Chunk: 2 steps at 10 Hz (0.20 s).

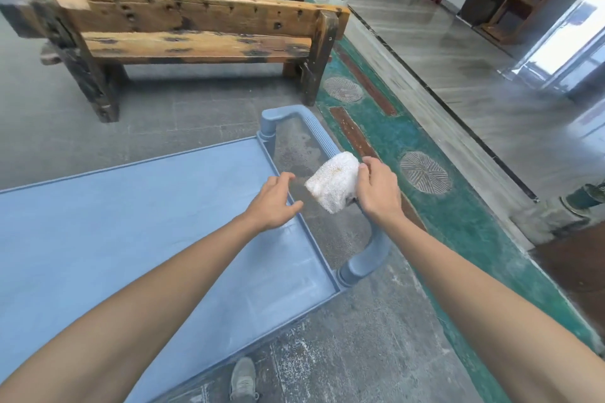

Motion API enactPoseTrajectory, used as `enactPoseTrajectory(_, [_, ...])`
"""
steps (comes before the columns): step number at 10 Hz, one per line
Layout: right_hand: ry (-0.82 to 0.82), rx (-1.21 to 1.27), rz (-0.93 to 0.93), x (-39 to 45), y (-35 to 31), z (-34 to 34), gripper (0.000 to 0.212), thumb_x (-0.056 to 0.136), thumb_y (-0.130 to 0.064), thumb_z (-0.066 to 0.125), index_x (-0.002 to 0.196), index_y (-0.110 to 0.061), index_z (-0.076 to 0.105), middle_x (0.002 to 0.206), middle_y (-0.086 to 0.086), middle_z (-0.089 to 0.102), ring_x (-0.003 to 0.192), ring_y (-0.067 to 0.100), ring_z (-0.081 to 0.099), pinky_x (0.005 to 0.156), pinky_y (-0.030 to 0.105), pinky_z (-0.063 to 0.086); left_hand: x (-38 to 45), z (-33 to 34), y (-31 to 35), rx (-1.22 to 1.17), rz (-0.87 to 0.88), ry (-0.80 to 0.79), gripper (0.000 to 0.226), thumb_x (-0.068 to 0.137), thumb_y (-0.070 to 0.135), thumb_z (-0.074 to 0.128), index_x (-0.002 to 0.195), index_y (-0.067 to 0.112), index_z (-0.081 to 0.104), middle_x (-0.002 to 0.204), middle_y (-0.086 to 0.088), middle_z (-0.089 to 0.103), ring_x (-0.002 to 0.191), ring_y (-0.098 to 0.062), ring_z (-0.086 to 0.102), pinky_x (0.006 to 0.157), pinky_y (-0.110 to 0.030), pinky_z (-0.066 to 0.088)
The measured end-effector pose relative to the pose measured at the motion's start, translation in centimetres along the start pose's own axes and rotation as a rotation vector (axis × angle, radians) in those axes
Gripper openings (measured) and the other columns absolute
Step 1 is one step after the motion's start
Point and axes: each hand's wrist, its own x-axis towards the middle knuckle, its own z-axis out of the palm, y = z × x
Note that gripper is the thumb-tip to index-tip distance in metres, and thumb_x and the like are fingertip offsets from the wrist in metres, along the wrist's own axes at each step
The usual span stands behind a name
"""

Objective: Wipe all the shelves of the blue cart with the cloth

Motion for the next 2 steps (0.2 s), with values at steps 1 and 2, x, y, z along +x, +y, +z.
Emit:
enactPoseTrajectory(1, [-0.068, -0.173, -0.178, -3.3, -1.6, -0.1, 0.047, 0.107, -0.037, 0.038, 0.151, -0.021, 0.045, 0.162, 0.009, 0.039, 0.149, 0.031, 0.035, 0.118, 0.052, 0.032, -4.6, -1.3, -0.6, 0.100, -0.031, 0.061, 0.073, 0.095, 0.035, 0.059, 0.156, 0.017, 0.024, 0.158, -0.010, 0.028, 0.145, -0.032, 0.028, 0.113, -0.044, 0.035])
enactPoseTrajectory(2, [-0.119, -0.177, -0.361, -6.4, -3.6, 0.2, 0.052, 0.105, -0.036, 0.045, 0.157, -0.027, 0.039, 0.169, 0.008, 0.028, 0.153, 0.030, 0.029, 0.120, 0.051, 0.031, -9.4, -2.5, -1.6, 0.227, -0.062, 0.180, 0.075, 0.097, 0.040, 0.054, 0.160, 0.023, 0.018, 0.168, 0.002, 0.012, 0.151, -0.027, 0.016, 0.114, -0.050, 0.036])
